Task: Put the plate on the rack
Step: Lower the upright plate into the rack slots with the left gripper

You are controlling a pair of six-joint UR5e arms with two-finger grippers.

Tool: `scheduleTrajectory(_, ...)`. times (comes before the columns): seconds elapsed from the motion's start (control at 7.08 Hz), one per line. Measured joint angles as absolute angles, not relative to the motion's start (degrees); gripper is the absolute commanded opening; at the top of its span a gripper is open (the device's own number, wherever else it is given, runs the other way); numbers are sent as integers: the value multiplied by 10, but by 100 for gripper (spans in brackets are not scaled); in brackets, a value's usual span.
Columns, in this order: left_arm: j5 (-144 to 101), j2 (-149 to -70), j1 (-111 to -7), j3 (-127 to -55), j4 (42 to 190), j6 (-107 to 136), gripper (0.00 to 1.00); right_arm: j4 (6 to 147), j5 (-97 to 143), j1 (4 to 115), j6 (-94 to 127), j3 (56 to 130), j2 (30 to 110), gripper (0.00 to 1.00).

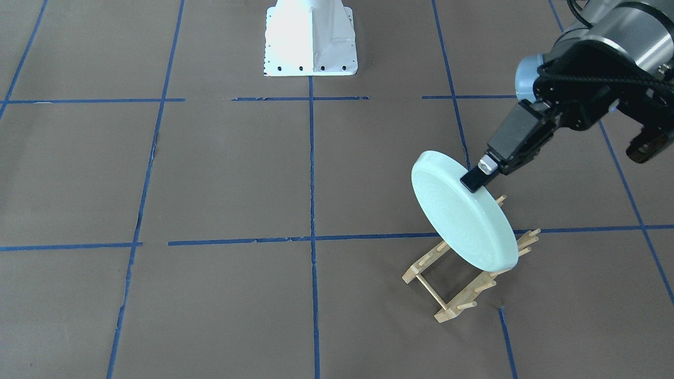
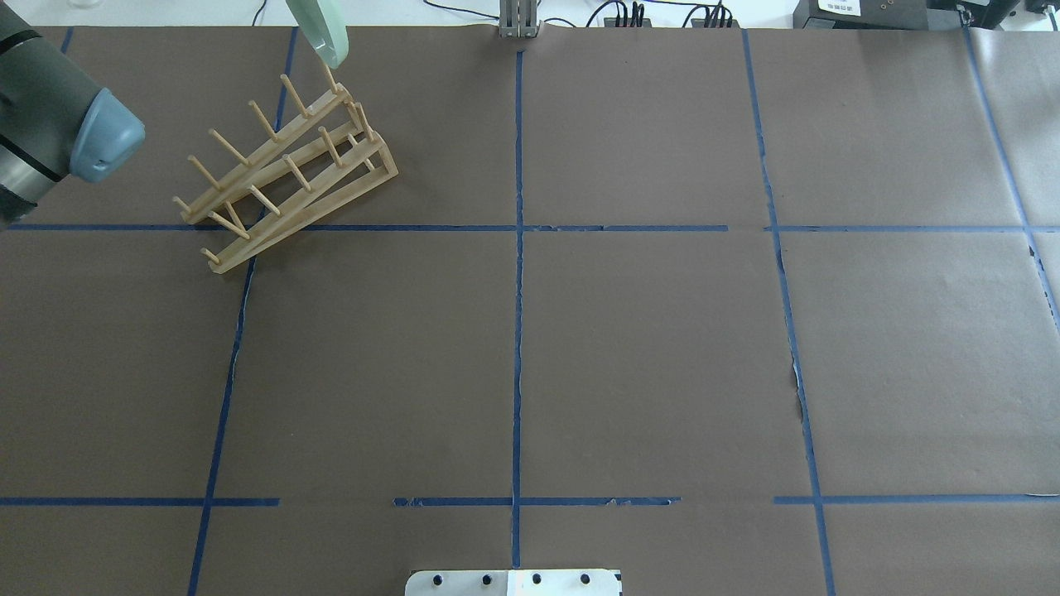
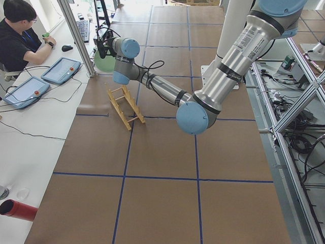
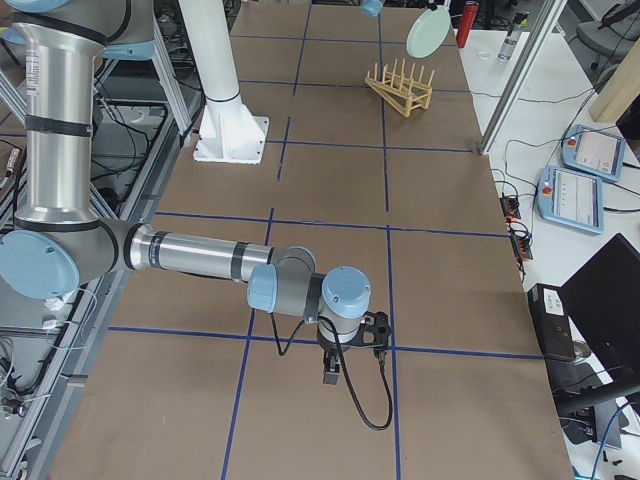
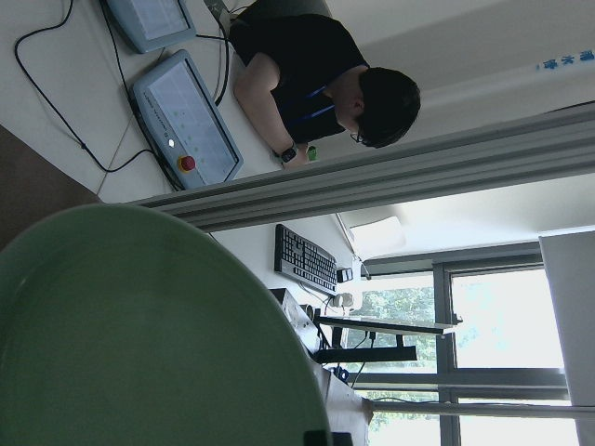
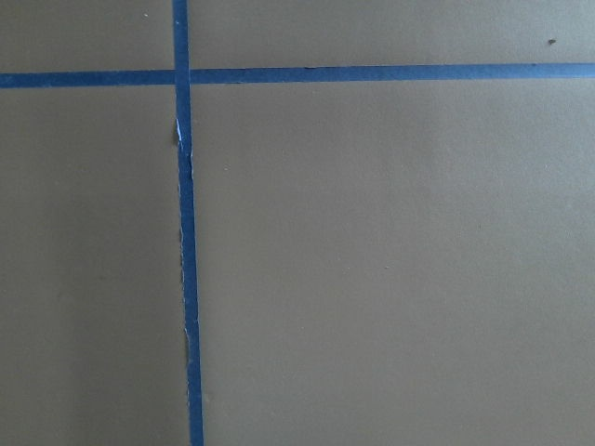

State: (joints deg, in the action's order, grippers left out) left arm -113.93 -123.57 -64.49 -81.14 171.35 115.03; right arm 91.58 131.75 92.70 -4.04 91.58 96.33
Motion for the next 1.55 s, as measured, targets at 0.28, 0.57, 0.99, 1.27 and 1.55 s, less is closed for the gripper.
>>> scheduleTrajectory(0.28,-1100,-1230,-635,-774,1744,1151,0,916,1317,927,-40,916,963,100)
scheduleTrajectory(0.57,-1060,-1227,-604,-756,1757,1150,0,916,1317,927,-40,916,963,100)
scheduleTrajectory(0.99,-1053,-1214,-593,-752,1764,1143,0,916,1317,927,-40,916,963,100)
scheduleTrajectory(1.27,-1055,-1200,-592,-755,1774,1131,0,916,1317,927,-40,916,963,100)
scheduleTrajectory(1.55,-1055,-1187,-587,-753,1777,1108,0,916,1317,927,-40,916,963,100)
